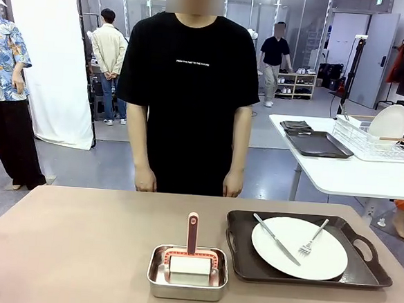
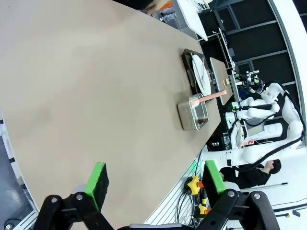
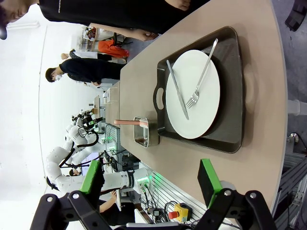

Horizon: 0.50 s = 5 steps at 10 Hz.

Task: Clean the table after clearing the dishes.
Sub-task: When the right (or left) Handle tray is removed, use the right hand (or left hand) to clean the right (or left) side of the table with the Lint Roller.

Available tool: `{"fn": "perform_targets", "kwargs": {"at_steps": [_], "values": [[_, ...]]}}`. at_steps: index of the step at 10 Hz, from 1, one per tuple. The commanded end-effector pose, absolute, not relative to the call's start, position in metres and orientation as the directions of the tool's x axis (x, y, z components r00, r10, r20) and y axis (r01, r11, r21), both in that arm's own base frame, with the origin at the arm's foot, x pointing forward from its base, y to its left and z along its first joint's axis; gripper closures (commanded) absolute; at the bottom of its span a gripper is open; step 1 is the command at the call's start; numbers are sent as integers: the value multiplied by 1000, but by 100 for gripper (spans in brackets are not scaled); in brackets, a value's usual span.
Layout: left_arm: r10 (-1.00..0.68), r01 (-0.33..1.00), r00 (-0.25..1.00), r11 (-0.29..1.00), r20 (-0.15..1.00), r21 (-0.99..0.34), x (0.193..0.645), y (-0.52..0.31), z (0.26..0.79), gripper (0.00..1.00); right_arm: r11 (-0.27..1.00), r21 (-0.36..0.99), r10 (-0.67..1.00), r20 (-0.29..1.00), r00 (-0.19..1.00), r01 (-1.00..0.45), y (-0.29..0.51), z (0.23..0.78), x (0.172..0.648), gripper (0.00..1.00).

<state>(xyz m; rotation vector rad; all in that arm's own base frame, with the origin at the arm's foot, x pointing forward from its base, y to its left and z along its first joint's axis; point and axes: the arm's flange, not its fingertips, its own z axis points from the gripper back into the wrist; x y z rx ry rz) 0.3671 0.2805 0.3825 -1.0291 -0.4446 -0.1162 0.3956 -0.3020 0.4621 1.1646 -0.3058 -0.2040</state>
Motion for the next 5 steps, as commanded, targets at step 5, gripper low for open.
{"fn": "perform_targets", "kwargs": {"at_steps": [5], "values": [[115,304,902,516,416,-801,364,280,382,0,382,924,-320,124,939,8,-299,465,394,0]]}}
